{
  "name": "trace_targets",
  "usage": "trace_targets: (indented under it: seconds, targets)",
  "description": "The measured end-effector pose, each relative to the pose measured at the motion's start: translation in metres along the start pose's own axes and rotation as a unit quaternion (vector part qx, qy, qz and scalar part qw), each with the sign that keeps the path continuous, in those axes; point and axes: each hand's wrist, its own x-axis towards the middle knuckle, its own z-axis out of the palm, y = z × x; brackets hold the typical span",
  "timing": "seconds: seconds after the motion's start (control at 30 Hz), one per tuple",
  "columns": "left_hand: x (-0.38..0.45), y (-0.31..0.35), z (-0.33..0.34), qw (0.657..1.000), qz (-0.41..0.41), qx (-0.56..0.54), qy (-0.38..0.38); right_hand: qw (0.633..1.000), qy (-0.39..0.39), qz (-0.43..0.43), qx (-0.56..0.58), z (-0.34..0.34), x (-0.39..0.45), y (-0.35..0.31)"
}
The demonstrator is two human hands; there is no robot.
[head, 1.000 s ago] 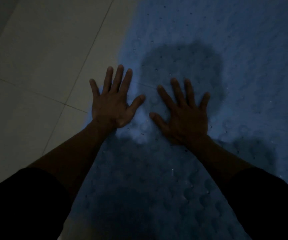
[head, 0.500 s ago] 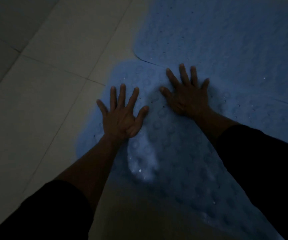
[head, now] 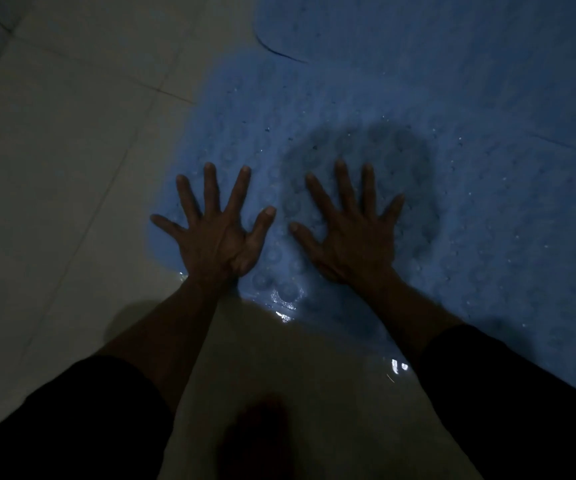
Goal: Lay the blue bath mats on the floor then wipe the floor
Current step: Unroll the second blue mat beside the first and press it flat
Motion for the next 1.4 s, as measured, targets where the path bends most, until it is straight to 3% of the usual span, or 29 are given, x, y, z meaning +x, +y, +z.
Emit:
trace_targets:
  seconds: [0.33,0.43,0.5,0.67,0.9,1.4]
  targets:
    - [0.0,0.003,-0.008,0.998,-0.008,-0.014,-0.062,1.0,0.008,-0.006,0.019,0.002,-0.007,0.004]
    - [-0.013,0.014,-0.006,0.998,-0.013,-0.027,-0.048,1.0,0.006,-0.019,0.021,0.001,-0.034,0.016]
    - [-0.028,0.033,0.004,0.999,0.034,-0.019,-0.025,0.999,0.021,-0.011,0.021,0.0,-0.062,0.029]
    - [-0.083,0.116,0.042,0.97,0.241,0.035,-0.015,0.996,0.037,0.085,0.0,-0.005,-0.126,0.088]
    - [-0.122,0.199,0.065,0.963,0.265,0.052,-0.012,0.962,-0.001,0.272,0.022,-0.025,-0.191,0.199]
    - [-0.125,0.213,0.057,0.97,0.229,0.05,-0.072,0.961,0.033,0.271,0.05,-0.028,-0.194,0.2]
